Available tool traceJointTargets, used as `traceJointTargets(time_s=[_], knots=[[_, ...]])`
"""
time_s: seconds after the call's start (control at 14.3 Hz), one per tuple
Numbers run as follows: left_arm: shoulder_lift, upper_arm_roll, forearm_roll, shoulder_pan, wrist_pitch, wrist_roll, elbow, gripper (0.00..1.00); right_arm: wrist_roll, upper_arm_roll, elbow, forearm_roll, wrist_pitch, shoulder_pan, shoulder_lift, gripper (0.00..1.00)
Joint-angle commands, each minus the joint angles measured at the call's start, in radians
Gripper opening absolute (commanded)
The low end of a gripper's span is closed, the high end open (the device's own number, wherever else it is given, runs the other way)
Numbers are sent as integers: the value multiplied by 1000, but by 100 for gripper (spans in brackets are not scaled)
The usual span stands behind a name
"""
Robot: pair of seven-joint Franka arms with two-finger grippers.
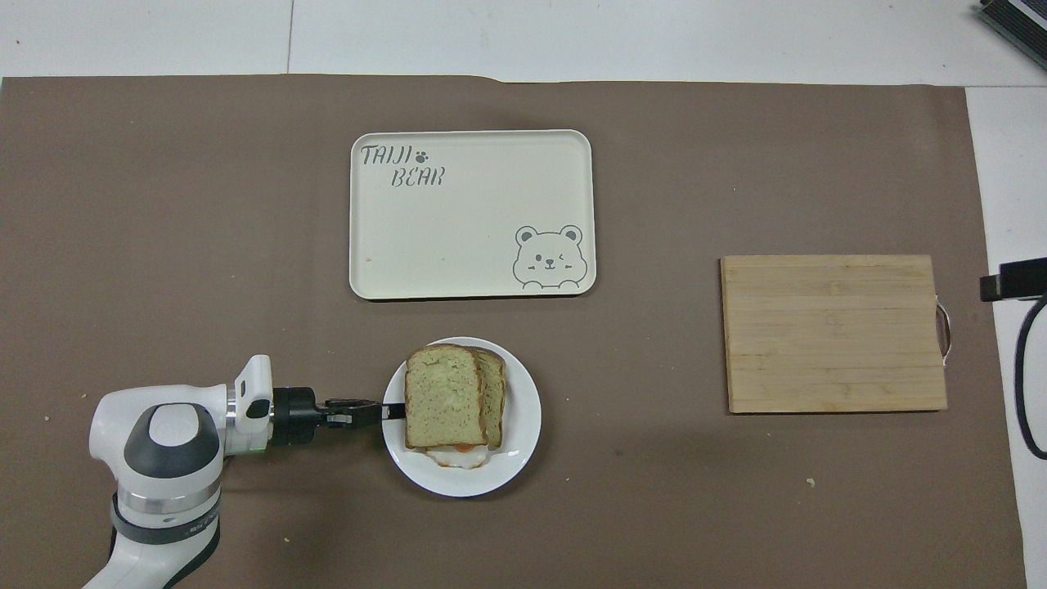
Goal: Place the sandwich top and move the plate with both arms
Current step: 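Grip the plate rim with the left gripper and slide it onto the tray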
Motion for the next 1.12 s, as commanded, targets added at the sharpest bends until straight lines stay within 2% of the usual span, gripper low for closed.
traceJointTargets(time_s=[0.0,0.21,0.35,0.56,0.84,0.91,1.05], knots=[[8,-1,5,2,-28,-189,160,0,-15,5,5,-40,11,1,20,100],[128,-7,34,-5,4,-289,370,0,-14,6,-1,-52,2,20,21,100],[229,-17,145,-4,43,-459,548,0,-14,6,-21,-50,11,20,12,100],[364,-60,160,15,72,-503,728,0,-14,6,-21,-50,8,21,12,100],[485,-114,168,19,251,-520,838,0,-15,6,-24,-73,9,21,10,100],[505,-116,170,24,262,-522,876,0,-15,6,-24,-73,9,21,9,100],[510,-114,206,24,264,-523,885,0,-15,5,-24,-55,8,20,9,100]])
